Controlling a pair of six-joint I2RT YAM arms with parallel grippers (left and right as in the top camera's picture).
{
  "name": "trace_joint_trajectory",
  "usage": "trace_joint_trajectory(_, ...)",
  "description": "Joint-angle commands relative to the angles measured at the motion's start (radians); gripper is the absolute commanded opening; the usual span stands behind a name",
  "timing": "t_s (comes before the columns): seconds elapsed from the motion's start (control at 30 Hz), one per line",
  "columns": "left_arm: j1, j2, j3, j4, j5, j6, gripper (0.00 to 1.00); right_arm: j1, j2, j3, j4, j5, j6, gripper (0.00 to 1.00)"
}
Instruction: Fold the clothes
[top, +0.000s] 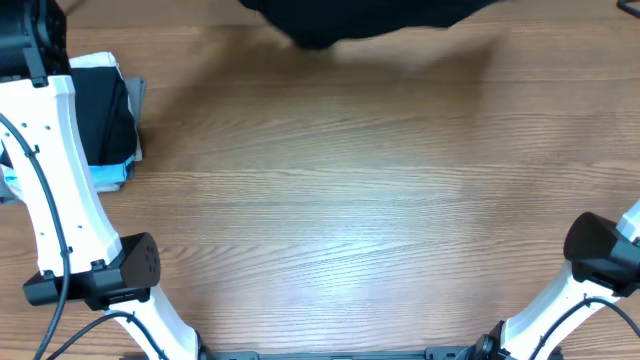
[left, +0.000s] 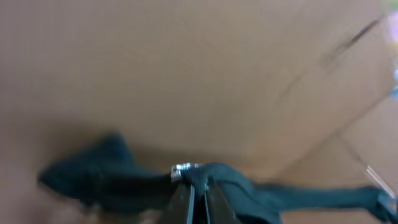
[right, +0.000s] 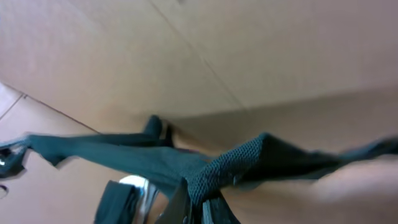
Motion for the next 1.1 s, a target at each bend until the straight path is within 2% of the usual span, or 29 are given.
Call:
trace_joint_trajectory(0.0,-0.011,0.008,0.015,-0.183,-0.079,0.175,0.04,0.0,0.03,0.005,-0.088,0.051,-0.148,0.04)
trace_joint_trajectory(0.13,-0.04,0.067,0.015,-0.455,-0.264,0.257,0.04,0.025,0.074,-0.067,-0.243,0.202,-0.28,0.04)
trace_joint_trajectory(0.4,-0.08,0.264,0.015,-0.774,-0.296,0.316,0.04,0.023,0.104,-0.396,-0.372,0.378,-0.317,0.04)
trace_joint_trajectory(0.6,-0.109,0.346,0.015,-0.895,-0.335,0.334,0.04,0.006,0.104,-0.536,-0.497,0.488,-0.317,0.04)
trace_joint_trajectory(0.7,-0.148,0.347,0.002,-0.903,-0.364,0.338,0.04,-0.003,0.104,-0.564,-0.578,0.545,-0.314,0.04)
trace_joint_trajectory(0.87,-0.258,0.347,0.001,-0.903,-0.392,0.327,0.04,-0.021,0.1,-0.637,-0.581,0.721,-0.194,0.04)
trace_joint_trajectory(1.07,-0.402,0.347,-0.011,-0.903,-0.514,0.28,0.04,-0.061,0.1,-0.739,-0.578,0.743,-0.181,0.04)
